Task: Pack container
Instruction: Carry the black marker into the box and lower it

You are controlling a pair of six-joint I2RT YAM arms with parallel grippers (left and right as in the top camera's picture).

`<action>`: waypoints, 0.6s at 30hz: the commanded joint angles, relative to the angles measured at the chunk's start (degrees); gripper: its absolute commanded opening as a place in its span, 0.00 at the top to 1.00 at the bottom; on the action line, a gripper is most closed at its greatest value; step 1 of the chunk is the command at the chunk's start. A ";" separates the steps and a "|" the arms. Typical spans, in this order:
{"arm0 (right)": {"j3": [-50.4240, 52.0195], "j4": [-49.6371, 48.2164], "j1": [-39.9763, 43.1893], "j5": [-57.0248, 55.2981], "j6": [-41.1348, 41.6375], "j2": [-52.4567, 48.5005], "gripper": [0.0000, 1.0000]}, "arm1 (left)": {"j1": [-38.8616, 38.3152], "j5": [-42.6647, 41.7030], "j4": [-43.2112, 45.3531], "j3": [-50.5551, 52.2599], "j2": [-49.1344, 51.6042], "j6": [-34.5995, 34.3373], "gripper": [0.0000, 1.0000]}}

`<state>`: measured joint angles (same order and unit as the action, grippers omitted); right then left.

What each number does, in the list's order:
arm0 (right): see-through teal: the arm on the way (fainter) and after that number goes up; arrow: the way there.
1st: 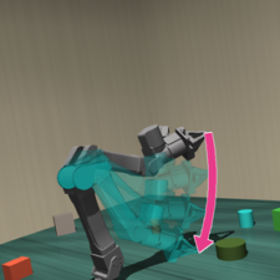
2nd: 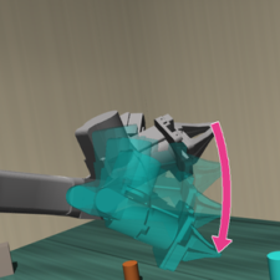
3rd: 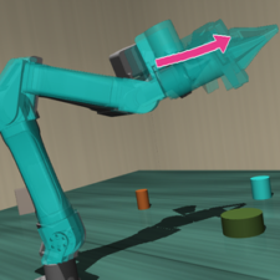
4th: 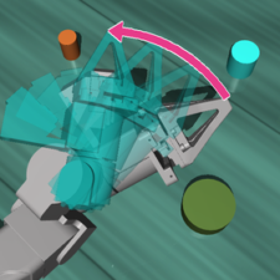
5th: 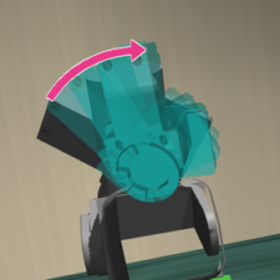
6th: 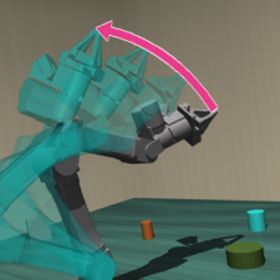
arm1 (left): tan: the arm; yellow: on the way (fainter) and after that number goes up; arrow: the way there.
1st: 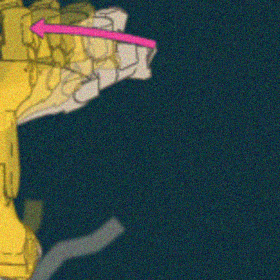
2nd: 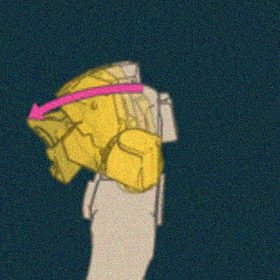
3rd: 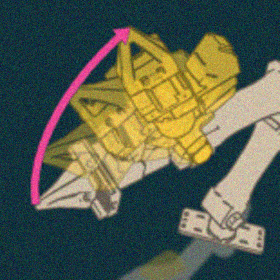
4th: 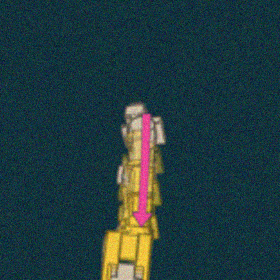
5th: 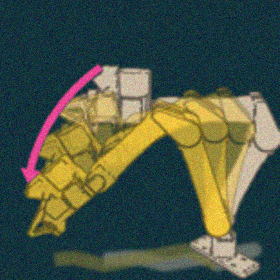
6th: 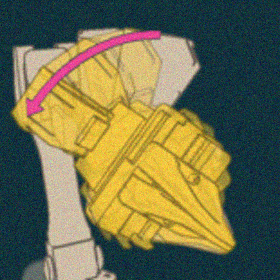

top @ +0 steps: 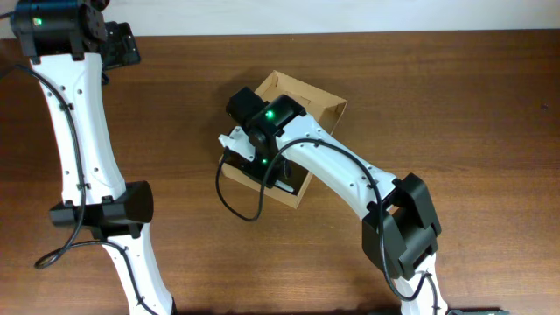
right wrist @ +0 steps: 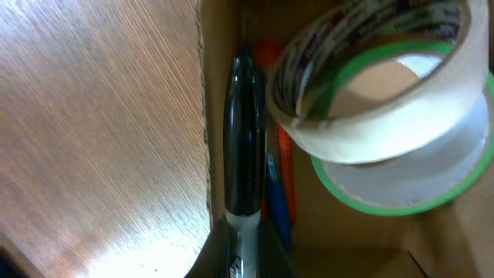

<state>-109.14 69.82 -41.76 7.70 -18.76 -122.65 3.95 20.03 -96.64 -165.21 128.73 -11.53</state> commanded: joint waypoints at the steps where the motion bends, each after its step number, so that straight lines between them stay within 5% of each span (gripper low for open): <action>1: 0.46 -0.96 -1.22 2.64 -0.96 0.00 0.96 | 0.24 0.76 -0.02 0.11 -0.72 0.50 0.00; 15: 0.61 -4.33 -3.89 2.58 -0.94 -3.15 0.95 | 0.24 0.76 -0.02 0.11 -0.72 0.50 0.00; 18: 0.59 -4.50 -3.89 1.55 -0.94 -3.19 0.61 | 0.24 0.76 -0.02 0.11 -0.72 0.50 0.00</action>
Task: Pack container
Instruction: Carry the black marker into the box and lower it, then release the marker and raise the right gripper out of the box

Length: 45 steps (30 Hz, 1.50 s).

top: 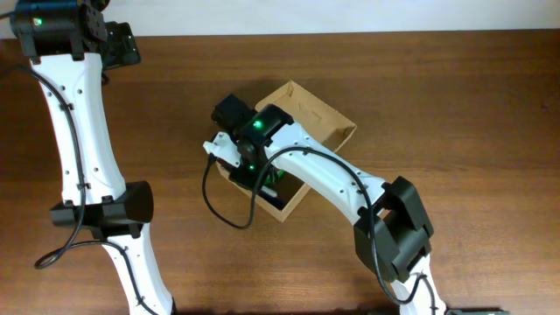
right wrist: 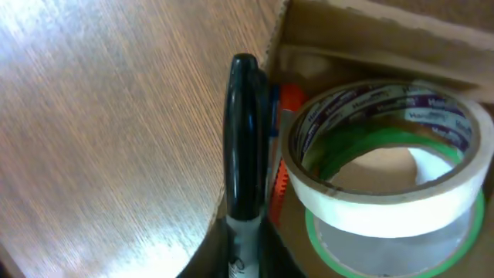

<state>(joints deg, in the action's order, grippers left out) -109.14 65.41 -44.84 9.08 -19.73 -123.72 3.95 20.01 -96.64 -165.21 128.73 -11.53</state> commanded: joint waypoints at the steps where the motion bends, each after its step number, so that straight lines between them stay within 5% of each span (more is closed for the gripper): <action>1: 0.48 -0.07 -0.79 -0.76 0.04 -1.99 0.51 | 0.24 0.79 -0.02 0.11 -0.72 0.50 0.00; 11: -4.59 5.14 -0.52 -6.93 0.04 6.86 0.50 | 0.24 0.79 -0.02 0.11 -0.72 0.52 0.00; 20: -12.04 10.23 -0.52 -22.86 1.09 27.93 0.47 | 0.24 0.81 -0.02 0.11 -0.72 0.50 0.00; 28: -12.04 6.91 5.20 -33.55 17.94 47.93 0.47 | 0.24 0.79 -0.02 0.11 -0.72 0.50 0.00; 34: -12.02 13.62 13.81 -33.31 28.46 52.94 0.47 | 0.24 -0.24 1.16 0.11 -0.72 0.20 0.00; 40: -8.98 26.25 18.32 -24.30 36.35 49.48 0.47 | 0.20 -32.06 0.42 0.11 -0.72 -3.17 0.00; 45: -1.20 25.20 18.71 -17.33 36.33 43.43 0.48 | -1.92 -44.70 -0.04 2.45 -0.66 -0.07 0.00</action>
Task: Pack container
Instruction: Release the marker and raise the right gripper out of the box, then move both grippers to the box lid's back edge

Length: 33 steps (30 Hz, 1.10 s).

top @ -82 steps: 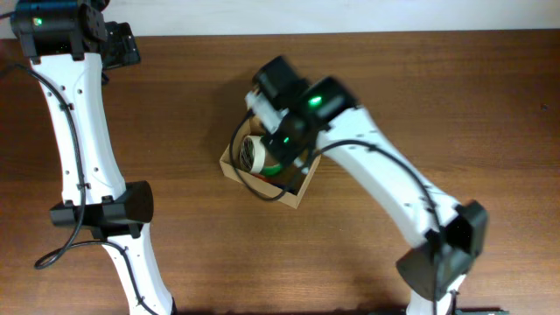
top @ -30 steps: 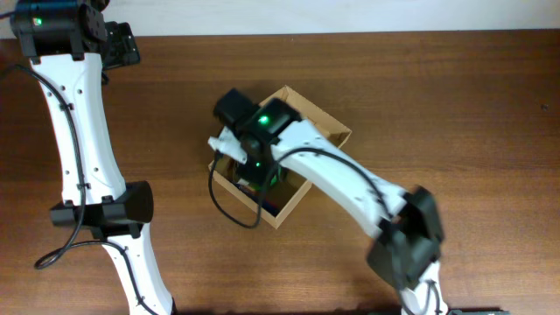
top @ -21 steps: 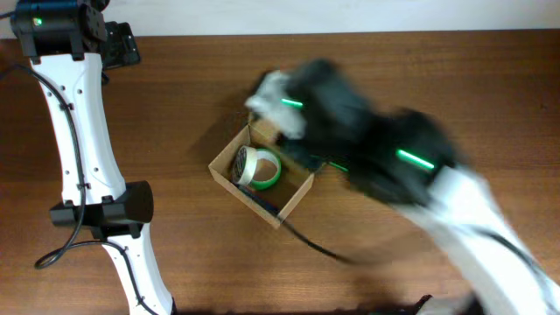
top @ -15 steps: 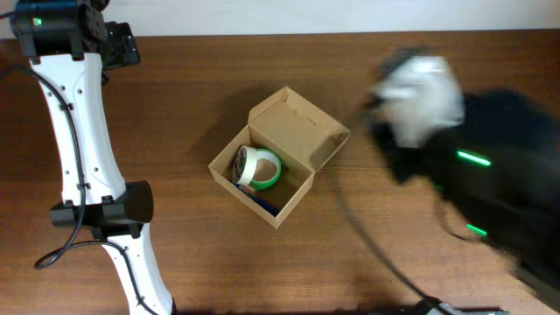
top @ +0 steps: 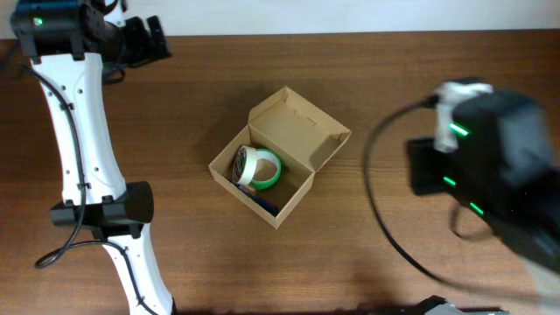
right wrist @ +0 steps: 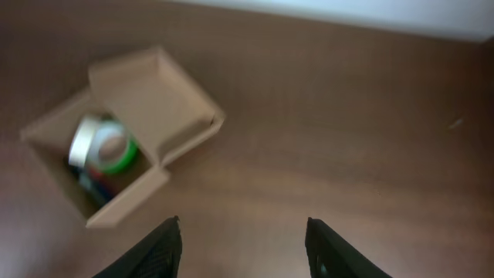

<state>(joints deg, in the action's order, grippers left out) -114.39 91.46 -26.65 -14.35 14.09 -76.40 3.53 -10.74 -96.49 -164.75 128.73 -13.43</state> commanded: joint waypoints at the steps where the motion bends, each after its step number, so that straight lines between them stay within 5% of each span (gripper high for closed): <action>1: 5.46 -1.64 0.52 6.40 2.54 -5.07 0.48 | -2.47 -13.75 -0.20 3.37 -0.66 3.39 0.00; 5: 12.15 -7.10 0.57 8.94 2.51 -11.23 0.50 | -7.72 -10.54 -0.20 11.98 -0.66 7.50 0.00; 13: 27.08 -17.55 5.92 23.85 -1.84 -18.32 0.61 | -20.26 10.95 -0.20 34.93 -0.66 8.59 0.00; 27: 35.15 -27.26 9.81 25.57 -1.38 -19.26 0.60 | -22.56 13.38 3.72 36.92 -1.03 8.76 0.00; 31: 35.87 -28.94 9.81 25.29 0.39 -21.46 0.91 | -19.91 13.77 4.33 32.85 -1.92 8.79 0.00; 33: 36.17 -29.42 9.81 25.31 1.05 -22.77 0.96 | -18.32 13.57 4.26 30.16 -1.97 8.79 0.00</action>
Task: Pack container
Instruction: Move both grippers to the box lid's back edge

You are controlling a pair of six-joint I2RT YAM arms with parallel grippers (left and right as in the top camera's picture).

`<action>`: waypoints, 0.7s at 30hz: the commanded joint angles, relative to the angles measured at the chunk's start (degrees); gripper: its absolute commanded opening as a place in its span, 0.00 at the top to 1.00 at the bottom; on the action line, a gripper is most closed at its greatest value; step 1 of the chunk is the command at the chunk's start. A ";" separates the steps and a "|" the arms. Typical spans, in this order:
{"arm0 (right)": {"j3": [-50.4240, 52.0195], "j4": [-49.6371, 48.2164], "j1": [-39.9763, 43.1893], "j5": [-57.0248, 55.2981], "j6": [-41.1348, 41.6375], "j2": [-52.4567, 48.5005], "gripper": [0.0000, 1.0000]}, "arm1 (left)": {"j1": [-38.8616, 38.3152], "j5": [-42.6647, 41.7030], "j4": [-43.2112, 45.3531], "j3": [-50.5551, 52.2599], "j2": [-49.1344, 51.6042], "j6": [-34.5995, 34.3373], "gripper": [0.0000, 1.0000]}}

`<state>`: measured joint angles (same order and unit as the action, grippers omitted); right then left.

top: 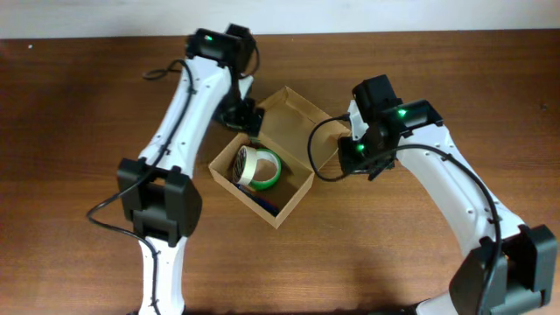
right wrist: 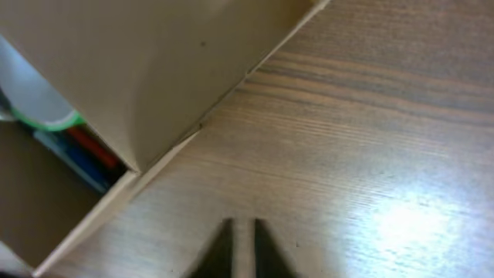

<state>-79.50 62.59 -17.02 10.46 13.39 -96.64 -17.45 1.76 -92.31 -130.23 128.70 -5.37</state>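
The open cardboard box (top: 302,188) sits mid-table, its lid flap (top: 302,122) standing up at the back right. Inside lie a white tape roll on a green one (top: 256,166) and some pens (top: 265,204). My left gripper (top: 246,115) is at the box's back-left corner by the lid; its jaws are hidden. My right gripper (top: 348,156) is low over the table just outside the lid's right side. In the right wrist view that gripper (right wrist: 243,232) is shut with nothing in it, the box wall (right wrist: 154,69) ahead to the left, red and blue pens (right wrist: 89,154) showing inside.
Bare brown wooden table (top: 455,79) lies around the box on every side. The right arm's black cable (top: 317,157) loops beside the lid.
My right gripper was open, high and far right of the box; now it is shut, low beside the lid. My left arm has come from the far back-left corner to the box's back-left corner.
My right gripper first held a black marker inside the box beside the tape rolls. It still held it at the box's edge, the box turned. Then it was open and away, the box left packed. Now both grippers stand at the lid.
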 commanded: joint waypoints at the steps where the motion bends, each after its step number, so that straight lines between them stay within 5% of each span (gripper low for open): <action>1: 1.46 -0.96 0.17 0.52 2.16 -3.15 0.96 | 3.39 1.05 0.11 -5.44 -1.95 0.72 0.00; 10: 1.73 -8.33 0.17 1.18 4.63 -6.80 0.96 | 8.37 1.05 0.09 -9.70 -1.95 0.74 0.08; 21: 1.73 -34.47 1.53 8.66 12.85 -8.85 0.96 | 9.38 1.07 -0.11 -9.70 -1.95 0.76 0.08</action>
<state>-77.65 30.55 -16.60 15.86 23.03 -105.16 -8.32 2.42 -92.33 -138.98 128.51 -5.34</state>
